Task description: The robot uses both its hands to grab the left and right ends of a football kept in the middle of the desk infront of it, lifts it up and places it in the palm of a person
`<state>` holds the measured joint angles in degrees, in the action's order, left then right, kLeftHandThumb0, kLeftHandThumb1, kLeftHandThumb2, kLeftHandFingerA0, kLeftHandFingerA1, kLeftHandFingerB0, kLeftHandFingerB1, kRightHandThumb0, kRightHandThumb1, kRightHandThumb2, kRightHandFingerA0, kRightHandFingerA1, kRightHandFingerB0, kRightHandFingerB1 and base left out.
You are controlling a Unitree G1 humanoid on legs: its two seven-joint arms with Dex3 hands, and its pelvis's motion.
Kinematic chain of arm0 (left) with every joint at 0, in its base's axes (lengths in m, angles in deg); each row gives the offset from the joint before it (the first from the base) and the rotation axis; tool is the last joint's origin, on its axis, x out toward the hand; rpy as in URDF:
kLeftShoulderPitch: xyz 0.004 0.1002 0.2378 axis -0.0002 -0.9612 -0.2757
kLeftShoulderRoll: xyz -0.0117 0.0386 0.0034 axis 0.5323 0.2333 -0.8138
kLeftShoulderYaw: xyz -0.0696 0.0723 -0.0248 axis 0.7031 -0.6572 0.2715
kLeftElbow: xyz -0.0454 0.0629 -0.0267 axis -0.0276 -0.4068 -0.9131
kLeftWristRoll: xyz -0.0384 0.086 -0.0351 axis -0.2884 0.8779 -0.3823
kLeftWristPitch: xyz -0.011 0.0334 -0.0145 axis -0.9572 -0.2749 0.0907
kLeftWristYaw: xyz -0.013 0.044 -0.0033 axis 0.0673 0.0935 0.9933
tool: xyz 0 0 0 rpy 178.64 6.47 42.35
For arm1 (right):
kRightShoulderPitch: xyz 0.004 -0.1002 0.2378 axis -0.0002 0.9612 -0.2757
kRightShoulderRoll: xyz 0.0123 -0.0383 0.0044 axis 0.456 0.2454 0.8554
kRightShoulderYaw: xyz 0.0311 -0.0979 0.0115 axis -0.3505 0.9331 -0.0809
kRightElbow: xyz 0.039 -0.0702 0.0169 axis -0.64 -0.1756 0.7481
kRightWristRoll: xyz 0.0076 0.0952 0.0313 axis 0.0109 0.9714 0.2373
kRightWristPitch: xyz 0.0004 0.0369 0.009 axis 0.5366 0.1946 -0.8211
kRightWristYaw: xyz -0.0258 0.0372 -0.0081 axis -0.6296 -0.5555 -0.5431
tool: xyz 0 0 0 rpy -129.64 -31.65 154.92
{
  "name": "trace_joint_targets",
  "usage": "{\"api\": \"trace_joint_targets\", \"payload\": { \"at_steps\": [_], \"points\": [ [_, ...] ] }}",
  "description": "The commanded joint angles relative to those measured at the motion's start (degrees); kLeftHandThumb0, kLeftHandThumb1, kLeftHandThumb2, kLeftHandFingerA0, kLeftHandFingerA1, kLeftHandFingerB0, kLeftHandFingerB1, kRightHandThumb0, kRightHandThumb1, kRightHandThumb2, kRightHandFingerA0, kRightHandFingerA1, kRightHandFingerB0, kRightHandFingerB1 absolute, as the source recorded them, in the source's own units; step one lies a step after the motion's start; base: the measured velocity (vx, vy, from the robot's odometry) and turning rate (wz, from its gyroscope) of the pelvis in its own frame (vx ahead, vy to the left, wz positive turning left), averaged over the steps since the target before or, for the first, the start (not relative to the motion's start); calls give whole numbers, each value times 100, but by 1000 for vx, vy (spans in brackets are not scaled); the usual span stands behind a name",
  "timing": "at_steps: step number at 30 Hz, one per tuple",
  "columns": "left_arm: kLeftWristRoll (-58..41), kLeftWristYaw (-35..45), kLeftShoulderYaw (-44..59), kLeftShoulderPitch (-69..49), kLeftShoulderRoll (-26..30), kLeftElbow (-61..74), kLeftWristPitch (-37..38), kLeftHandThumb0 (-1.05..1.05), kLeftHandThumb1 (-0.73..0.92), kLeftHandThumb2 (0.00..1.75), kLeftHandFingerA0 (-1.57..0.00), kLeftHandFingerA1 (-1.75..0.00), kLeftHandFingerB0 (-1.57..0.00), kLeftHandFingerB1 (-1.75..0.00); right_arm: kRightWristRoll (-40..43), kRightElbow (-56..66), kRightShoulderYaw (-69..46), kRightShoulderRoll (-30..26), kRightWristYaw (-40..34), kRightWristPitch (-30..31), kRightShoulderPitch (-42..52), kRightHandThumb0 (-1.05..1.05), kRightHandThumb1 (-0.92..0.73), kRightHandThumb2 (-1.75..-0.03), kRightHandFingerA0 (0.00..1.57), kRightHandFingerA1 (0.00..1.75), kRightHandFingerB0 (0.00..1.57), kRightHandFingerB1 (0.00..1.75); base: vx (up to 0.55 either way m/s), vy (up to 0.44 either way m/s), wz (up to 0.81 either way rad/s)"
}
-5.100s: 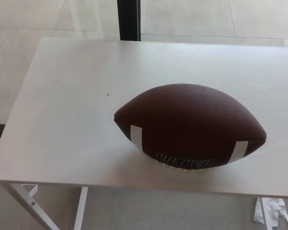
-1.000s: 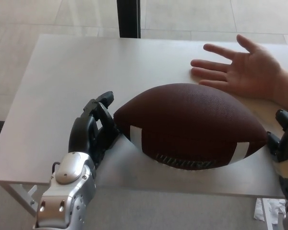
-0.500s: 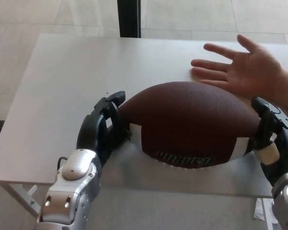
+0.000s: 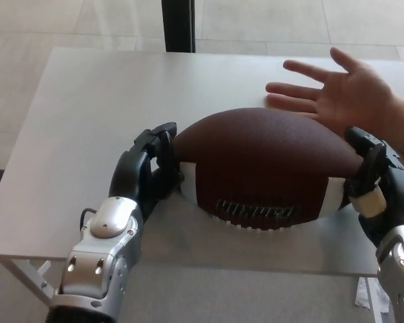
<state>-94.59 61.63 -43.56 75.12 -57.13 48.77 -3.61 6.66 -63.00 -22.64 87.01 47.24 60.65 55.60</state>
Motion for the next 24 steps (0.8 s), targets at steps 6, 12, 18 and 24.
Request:
{"api": "trace_joint_targets", "payload": {
  "at_steps": [6, 12, 18, 24],
  "points": [
    [98, -119, -107, 129, -384, -672, -308, -101, 92, 91, -66, -94, -5, -32, 628, 380, 187, 391, 575, 106, -85, -102, -75, -121, 46, 61, 11, 20, 0, 0, 0],
    [-143, -56, -157, 243, -815, -806, -490, -97, 92, 88, -57, -142, -3, -26, 632, 437, 522, 251, 1100, 96, -22, -105, -92, -77, 53, 55, 0, 0, 0, 0, 0],
    [-72, -153, -235, 142, -1159, -813, -92, -21, 78, 68, -84, -175, -8, -35, 451, 368, 746, -31, 1297, 189, -94, -105, -73, -114, 97, 90, 11, 51, 0, 0, 0],
    [572, -508, -696, 196, -1244, -1119, 462, -48, 88, 65, -75, -174, -54, -108, 290, 240, 607, 512, 524, -255, -65, -48, -86, -65, 132, 140, 61, 57, 0, 0, 0]
  ]
}}
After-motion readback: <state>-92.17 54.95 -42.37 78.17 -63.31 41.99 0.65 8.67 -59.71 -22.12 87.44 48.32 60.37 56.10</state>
